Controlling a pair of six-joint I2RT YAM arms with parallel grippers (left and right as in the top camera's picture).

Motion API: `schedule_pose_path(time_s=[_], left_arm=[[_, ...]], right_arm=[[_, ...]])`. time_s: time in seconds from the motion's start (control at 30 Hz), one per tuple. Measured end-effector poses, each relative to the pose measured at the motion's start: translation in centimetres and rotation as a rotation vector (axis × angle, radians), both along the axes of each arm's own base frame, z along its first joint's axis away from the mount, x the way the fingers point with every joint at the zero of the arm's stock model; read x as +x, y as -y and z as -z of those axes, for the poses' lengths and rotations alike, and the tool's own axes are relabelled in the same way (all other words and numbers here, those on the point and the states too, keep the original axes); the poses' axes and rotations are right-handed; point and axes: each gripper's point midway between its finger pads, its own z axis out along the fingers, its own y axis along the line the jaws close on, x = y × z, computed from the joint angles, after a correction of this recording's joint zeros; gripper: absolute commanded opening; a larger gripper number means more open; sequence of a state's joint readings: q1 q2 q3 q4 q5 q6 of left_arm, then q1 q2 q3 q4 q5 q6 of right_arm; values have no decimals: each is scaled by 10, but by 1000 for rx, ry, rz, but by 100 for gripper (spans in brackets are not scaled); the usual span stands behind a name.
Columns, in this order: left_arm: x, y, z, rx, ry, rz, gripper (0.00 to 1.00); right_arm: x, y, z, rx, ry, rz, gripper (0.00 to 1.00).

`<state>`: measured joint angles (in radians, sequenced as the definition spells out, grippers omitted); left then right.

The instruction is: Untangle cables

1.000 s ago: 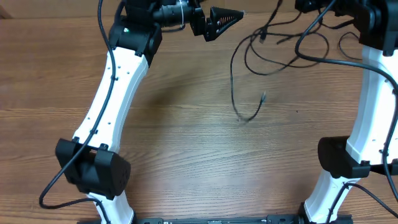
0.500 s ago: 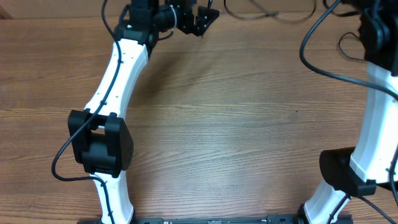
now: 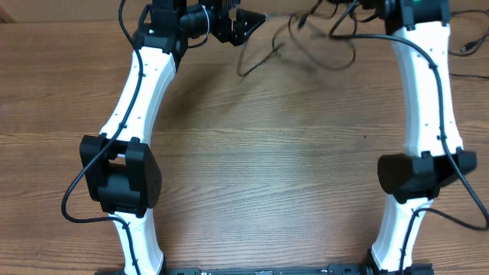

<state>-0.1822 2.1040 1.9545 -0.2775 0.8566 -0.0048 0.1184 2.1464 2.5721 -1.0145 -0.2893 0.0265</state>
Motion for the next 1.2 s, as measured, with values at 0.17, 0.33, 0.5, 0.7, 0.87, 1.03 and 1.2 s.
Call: schedule_pose_path(time_s=[0.17, 0.33, 0.5, 0.7, 0.87, 1.03, 1.2], left_arm=[[-7, 6, 10, 44, 6, 27, 100], [0, 3, 17, 85, 20, -11, 100], [9, -1, 27, 118, 31, -47, 100], [15, -1, 39, 134, 23, -63, 100], [14, 9, 51, 140, 3, -48, 100], [6, 35, 65, 157, -2, -1, 91], [-1, 54, 68, 182, 31, 29, 87]], right_arm=[[-19, 4, -46, 5, 96, 11, 4], [-31, 6, -65, 7, 127, 14, 4], [-39, -1, -59, 26, 86, -29, 4], [-55, -12, -74, 43, 106, -72, 4], [-74, -17, -98, 54, 155, -95, 4], [-82, -18, -101, 60, 149, -109, 4], [-88, -24, -98, 79, 126, -150, 4]])
